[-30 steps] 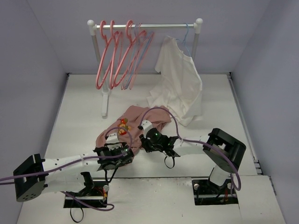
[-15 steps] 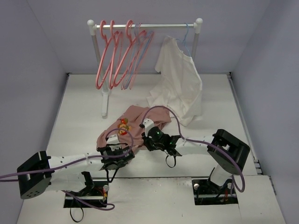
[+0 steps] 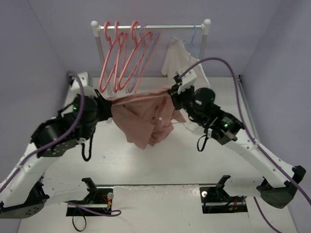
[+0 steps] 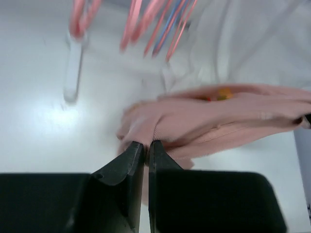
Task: Place the t-shirt on the hanger
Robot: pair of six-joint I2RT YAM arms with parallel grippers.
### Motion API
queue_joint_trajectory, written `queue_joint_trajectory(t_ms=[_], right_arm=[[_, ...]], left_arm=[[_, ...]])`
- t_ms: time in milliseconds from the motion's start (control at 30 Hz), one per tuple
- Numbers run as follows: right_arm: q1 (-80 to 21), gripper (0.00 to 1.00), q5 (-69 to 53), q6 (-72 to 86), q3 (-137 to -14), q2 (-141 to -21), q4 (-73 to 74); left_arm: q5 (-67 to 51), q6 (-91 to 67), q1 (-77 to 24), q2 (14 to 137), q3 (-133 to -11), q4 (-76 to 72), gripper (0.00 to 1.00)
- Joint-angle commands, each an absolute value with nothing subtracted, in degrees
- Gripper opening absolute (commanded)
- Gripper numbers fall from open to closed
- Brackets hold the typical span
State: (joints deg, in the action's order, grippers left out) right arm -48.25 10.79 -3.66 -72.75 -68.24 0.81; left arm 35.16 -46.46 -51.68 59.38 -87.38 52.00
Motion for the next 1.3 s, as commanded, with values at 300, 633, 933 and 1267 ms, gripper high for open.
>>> queue_joint_trajectory(t_ms=[300,633,933,1267], right_arm=[[-47.9,0.05,5.8,-20.0,-111.9,-73.8,6.9],[-47.9,0.05,0.6,-24.3,-126.0,-83.4,6.1],[-47.7,0.04,4.9,-16.7,-90.2,-70.8,4.2],[-47.6,0.02,8.9,10.7,-46.7,-57.6,1.3]], left_arm=[[35.8,-4.9,-51.5,79.7,-146.2,54.1,0.0],[31.8,3.5,-51.6,83.0,-147.4,45.6,0.0],[36.3,-14.0,-51.5,69.2,-111.2,44.1,0.0],[33.4,-48.2,-54.1,54.4,-51.3,32.4,0.0]])
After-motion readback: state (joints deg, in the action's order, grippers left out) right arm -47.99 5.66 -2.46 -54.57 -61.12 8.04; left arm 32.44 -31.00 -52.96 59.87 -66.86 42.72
